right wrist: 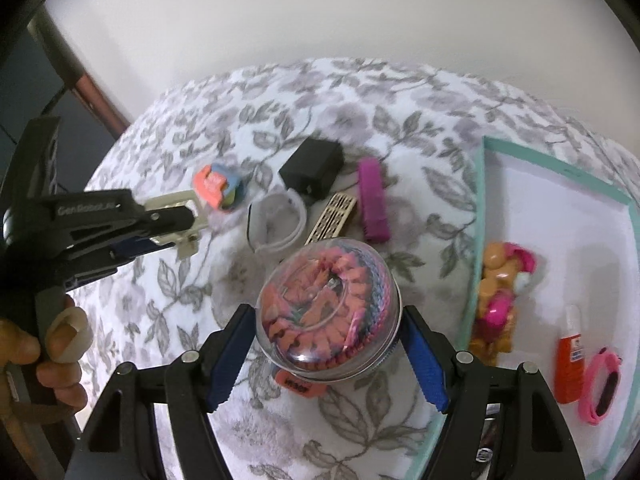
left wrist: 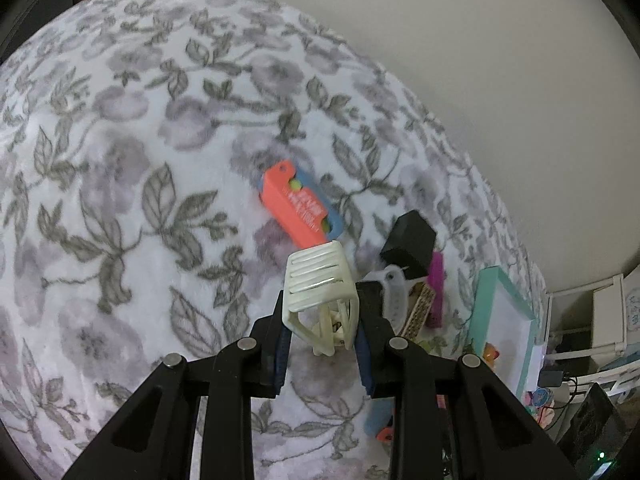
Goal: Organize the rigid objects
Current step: 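Carry the cream cage and coil container over the tray with both tools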
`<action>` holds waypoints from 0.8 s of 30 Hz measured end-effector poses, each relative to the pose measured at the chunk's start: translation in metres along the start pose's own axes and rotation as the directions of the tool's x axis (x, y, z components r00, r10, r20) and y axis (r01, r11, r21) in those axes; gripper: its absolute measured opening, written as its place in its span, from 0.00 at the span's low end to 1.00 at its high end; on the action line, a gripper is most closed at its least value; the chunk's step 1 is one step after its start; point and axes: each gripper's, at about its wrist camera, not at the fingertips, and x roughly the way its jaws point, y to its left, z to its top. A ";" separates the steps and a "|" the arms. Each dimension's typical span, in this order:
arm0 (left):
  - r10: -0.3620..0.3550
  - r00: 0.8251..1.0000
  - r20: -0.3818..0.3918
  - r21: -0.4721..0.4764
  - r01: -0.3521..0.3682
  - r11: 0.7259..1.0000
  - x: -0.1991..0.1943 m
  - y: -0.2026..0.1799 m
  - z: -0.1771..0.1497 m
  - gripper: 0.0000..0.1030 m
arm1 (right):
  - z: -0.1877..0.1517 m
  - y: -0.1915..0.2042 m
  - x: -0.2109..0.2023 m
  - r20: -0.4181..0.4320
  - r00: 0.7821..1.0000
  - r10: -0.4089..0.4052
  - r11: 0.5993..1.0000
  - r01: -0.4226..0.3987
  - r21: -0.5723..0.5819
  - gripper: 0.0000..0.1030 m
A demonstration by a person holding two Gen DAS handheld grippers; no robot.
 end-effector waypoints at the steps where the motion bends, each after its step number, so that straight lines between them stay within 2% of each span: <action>1: -0.003 1.000 0.010 0.003 0.003 1.000 -0.004 -0.002 0.001 0.29 | 0.001 -0.003 -0.005 0.011 1.000 -0.004 1.000 0.004 0.008 0.74; 7: -0.052 0.996 0.079 0.049 0.049 0.998 -0.031 -0.029 0.004 0.29 | 0.008 -0.021 -0.037 0.079 0.996 -0.033 0.997 0.028 0.066 0.74; 14: -0.112 0.986 0.126 0.148 0.093 0.985 -0.055 -0.071 -0.007 0.29 | 0.016 -0.047 -0.084 0.176 0.980 -0.089 0.988 0.065 0.137 0.74; 20: -0.146 0.980 0.136 0.261 0.107 0.960 -0.062 -0.117 -0.029 0.29 | 0.014 -0.073 -0.113 0.236 0.963 -0.131 0.977 0.085 0.197 0.74; 24: -0.163 0.980 0.112 0.346 0.115 0.931 -0.057 -0.150 -0.049 0.29 | 0.008 -0.099 -0.133 0.270 0.948 -0.169 0.963 0.100 0.250 0.74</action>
